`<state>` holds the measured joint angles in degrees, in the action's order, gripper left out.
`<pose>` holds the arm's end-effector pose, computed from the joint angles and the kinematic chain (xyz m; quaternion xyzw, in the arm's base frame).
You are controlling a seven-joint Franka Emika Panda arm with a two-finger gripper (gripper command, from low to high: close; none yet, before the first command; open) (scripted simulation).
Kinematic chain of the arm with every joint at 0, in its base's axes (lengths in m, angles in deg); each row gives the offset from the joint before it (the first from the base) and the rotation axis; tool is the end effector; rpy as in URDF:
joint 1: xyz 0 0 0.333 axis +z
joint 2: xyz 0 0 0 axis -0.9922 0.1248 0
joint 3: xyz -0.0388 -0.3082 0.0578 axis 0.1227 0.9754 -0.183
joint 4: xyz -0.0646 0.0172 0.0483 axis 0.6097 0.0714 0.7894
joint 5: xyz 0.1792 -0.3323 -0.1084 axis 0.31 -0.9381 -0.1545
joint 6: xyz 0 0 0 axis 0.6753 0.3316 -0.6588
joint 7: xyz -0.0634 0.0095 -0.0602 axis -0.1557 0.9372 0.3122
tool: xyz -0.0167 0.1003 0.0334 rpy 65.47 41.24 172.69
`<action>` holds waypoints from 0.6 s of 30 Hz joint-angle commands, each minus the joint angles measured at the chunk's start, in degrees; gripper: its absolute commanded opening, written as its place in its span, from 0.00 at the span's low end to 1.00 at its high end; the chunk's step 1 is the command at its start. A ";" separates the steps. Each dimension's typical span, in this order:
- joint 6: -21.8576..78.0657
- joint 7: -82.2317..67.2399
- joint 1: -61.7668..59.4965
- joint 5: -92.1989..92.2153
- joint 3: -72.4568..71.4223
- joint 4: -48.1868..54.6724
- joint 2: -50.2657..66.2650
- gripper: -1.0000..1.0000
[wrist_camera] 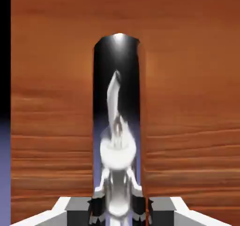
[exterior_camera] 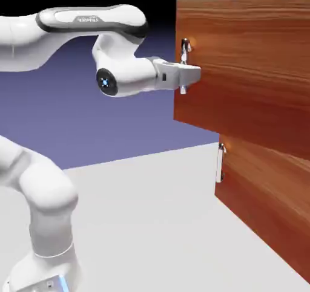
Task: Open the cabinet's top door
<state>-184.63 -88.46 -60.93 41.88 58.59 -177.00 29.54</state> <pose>0.3232 0.0291 0.5881 -0.6962 0.1227 -0.5795 0.4055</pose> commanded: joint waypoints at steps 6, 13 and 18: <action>-6.66 5.51 12.46 -12.83 8.31 -4.13 -9.25 0.00; -10.97 18.82 18.70 -29.65 11.50 -8.69 -15.74 0.00; -5.02 31.24 12.44 -40.63 9.57 -12.47 -17.82 0.00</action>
<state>-189.60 -57.23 -48.50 1.40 68.19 -189.52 11.74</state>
